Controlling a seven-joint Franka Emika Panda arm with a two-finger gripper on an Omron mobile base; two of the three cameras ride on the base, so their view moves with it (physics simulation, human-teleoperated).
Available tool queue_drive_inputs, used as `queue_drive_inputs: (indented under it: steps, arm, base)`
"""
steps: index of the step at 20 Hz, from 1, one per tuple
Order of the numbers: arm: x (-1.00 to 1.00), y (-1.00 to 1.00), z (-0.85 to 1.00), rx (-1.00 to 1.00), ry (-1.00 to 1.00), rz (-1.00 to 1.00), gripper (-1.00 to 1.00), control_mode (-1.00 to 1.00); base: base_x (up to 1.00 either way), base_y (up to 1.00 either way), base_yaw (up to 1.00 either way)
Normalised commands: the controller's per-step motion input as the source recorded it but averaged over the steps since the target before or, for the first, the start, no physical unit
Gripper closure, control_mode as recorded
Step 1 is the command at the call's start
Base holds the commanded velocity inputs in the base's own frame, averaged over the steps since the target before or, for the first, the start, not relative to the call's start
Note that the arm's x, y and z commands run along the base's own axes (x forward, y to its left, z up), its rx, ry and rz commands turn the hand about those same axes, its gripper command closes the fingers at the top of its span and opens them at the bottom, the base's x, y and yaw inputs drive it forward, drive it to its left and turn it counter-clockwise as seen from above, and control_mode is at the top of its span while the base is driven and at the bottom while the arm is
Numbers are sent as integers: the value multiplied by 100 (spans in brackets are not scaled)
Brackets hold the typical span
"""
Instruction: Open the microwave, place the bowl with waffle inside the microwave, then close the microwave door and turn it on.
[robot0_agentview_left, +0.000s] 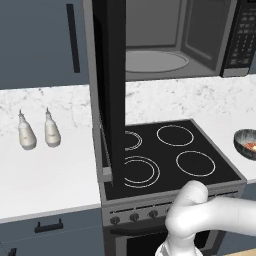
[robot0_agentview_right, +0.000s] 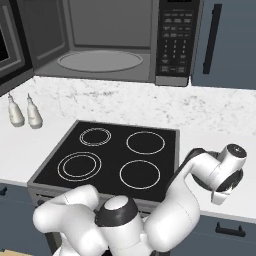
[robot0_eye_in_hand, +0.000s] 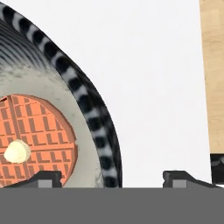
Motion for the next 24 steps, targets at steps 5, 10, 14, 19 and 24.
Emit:
queue_drive_inputs:
  steps: [5,10,14,19,24]
  arm:
    - [0,0,0,0,0,0,100,-100]
    - [0,0,0,0,0,0,100,-100]
    - [-6,0,0,0,0,0,100,-100]
    - [-28,0,17,0,-7,0,100,-100]
    - [-35,6,73,0,-15,-3,100,-100]
  base:
    - [0,0,0]
    - [0,0,0]
    - [0,0,0]
    - [0,0,0]
    - [0,0,0]
